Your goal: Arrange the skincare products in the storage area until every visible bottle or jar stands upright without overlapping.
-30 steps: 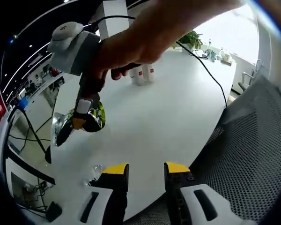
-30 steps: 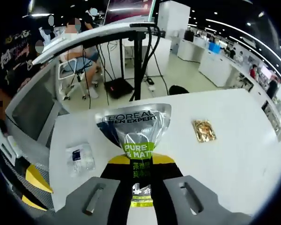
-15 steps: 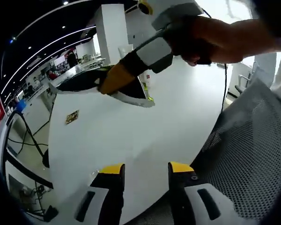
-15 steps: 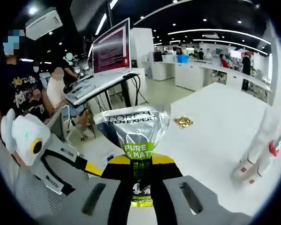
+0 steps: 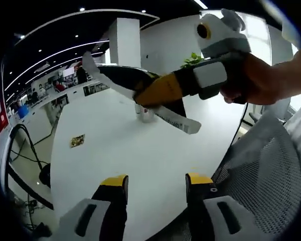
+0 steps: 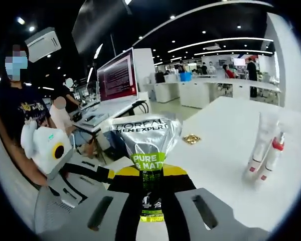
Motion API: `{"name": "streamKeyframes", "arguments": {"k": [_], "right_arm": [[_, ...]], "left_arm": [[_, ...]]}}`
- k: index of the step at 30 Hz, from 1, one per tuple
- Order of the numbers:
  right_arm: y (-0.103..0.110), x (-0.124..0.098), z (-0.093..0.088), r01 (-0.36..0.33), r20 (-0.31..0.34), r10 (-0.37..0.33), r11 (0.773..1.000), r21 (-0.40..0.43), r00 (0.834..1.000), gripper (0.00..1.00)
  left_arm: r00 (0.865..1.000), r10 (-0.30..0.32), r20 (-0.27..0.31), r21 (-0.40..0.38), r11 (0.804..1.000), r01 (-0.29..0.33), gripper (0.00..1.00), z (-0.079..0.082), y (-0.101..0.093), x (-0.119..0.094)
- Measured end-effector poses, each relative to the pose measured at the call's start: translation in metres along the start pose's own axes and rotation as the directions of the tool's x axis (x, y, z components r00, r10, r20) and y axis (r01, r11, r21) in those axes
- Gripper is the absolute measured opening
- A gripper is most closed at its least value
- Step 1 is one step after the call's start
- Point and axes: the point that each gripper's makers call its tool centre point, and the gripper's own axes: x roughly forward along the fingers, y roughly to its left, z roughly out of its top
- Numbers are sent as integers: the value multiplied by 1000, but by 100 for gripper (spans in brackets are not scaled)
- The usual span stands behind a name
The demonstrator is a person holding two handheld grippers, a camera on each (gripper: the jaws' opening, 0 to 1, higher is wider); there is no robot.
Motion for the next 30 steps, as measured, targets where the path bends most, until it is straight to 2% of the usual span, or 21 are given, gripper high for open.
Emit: {"name": "streamKeyframes", "arguments": {"k": [3, 7, 9, 10, 12, 13, 15, 16, 18, 22, 24, 26, 27, 28, 30], "right_arm": [[-3, -3, 2, -4, 1, 4, 1000, 1, 1000, 10], [-7, -6, 12, 0, 28, -1, 1000, 26, 1000, 11], [-9, -7, 18, 4, 45, -7, 998, 55, 999, 11], [-11, -9, 22, 10, 63, -14, 998, 62, 998, 11], [-11, -10, 26, 5, 78, -14, 993, 116, 997, 11], [-10, -11, 26, 3, 83, -14, 991, 132, 996, 11], [-10, -12, 27, 10, 91, -22, 992, 129, 996, 11], [-10, -12, 28, 12, 99, -27, 989, 149, 995, 11], [-8, -12, 29, 7, 111, -28, 983, 183, 993, 11], [-3, -9, 29, 11, 124, -37, 979, 204, 992, 12], [1, -6, 30, 13, 128, -42, 975, 224, 991, 12], [3, -4, 30, 19, 134, -53, 971, 240, 989, 12], [6, -2, 29, 21, 137, -55, 970, 242, 989, 12], [5, -1, 29, 39, 139, -73, 972, 231, 988, 12], [11, 2, 29, 40, 141, -77, 968, 247, 987, 12]], "left_arm": [[999, 0, 32, -32, 1000, 1, 53, 9, 0, -3], [991, -42, 127, -113, 992, 57, 64, 35, -12, -5], [975, -96, 201, -167, 977, 131, 71, 53, -25, -7], [959, -123, 256, -193, 966, 175, 73, 63, -31, -10], [944, -143, 296, -227, 950, 215, 73, 70, -36, -14], [943, -143, 300, -236, 947, 219, 73, 71, -35, -14], [932, -147, 332, -284, 926, 248, 73, 79, -34, -16], [924, -148, 353, -320, 909, 267, 73, 83, -33, -17], [916, -143, 375, -364, 886, 288, 71, 86, -30, -18], [922, -141, 360, -370, 886, 280, 57, 82, -25, -17], [927, -137, 349, -364, 892, 269, 52, 80, -24, -17], [921, -126, 368, -367, 890, 269, 52, 83, -22, -18], [911, -127, 392, -382, 879, 287, 51, 87, -21, -19], [913, -126, 389, -384, 878, 285, 45, 85, -18, -20], [913, -109, 393, -413, 866, 281, 40, 85, -13, -19]]}}
